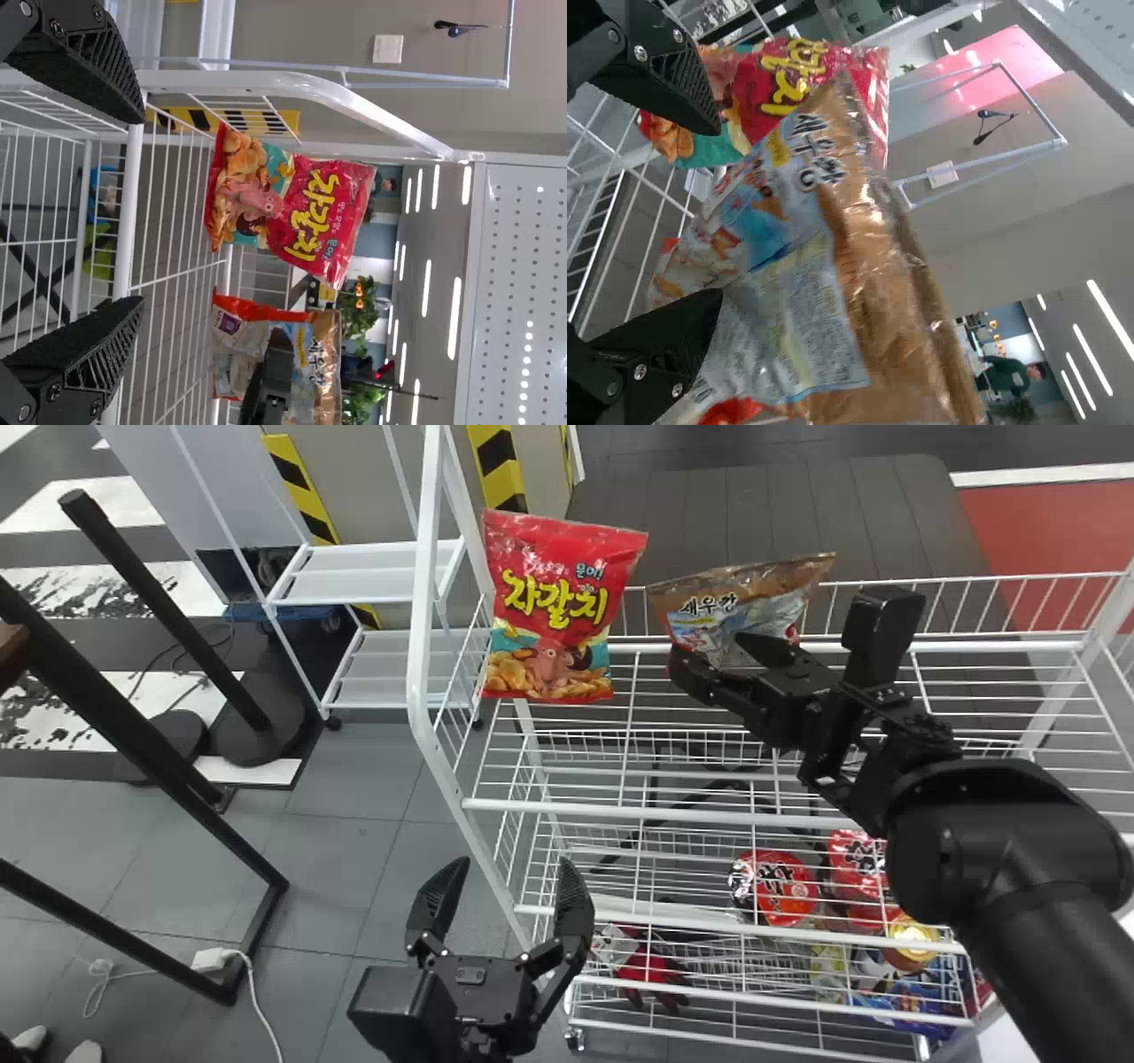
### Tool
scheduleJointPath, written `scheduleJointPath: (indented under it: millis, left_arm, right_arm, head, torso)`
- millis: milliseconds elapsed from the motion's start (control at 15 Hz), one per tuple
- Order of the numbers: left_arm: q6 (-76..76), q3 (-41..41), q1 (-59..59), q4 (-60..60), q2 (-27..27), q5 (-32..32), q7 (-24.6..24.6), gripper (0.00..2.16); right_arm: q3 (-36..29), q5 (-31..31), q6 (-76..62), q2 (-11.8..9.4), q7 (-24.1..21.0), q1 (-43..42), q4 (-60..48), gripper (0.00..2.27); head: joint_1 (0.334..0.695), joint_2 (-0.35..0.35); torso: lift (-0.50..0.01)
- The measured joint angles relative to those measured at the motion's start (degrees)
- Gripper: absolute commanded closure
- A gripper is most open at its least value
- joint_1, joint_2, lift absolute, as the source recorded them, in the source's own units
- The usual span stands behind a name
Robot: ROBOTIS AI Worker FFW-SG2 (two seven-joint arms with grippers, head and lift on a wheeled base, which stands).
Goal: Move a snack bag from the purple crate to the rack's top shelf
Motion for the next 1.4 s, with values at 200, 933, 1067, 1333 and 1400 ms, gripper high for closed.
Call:
scheduleJointPath:
  millis: [200, 933, 1067, 1333, 1400]
  left_arm:
    - [0.1, -0.3, -0.1, 0.3, -0.2, -0.2, 0.1, 0.09]
    - [0.0, -1.2, 1.1, 0.1, -0.2, -1.4, 0.4, 0.09]
    - [0.0, -1.3, 1.1, 0.1, -0.2, -1.6, 0.4, 0.09]
    - [0.2, -1.4, 0.8, 0.9, -0.2, -1.7, 0.9, 0.09]
    - [0.2, -1.4, 0.8, 1.0, -0.2, -1.8, 1.0, 0.09]
  right_arm:
    - [0.3, -0.4, 4.5, 0.0, -0.6, 2.0, -6.5, 0.2]
    - [-1.5, -3.5, 5.4, 0.0, -2.7, -0.4, -7.2, 0.2]
    - [-1.5, -4.4, 5.3, 0.0, -2.7, -0.9, -7.2, 0.2]
    - [-2.3, -5.6, 5.2, 0.0, -2.8, -2.7, -7.1, 0.2]
    - [-2.5, -5.7, 5.2, 0.0, -2.8, -3.1, -6.7, 0.2]
  head:
    - [0.695, 0.247]
    - [0.695, 0.215]
    - [0.695, 0.214]
    - [0.695, 0.206]
    - [0.695, 0.203]
  torso:
    - [0.001]
    - [0.001]
    - [0.001]
    - [0.001]
    - [0.001]
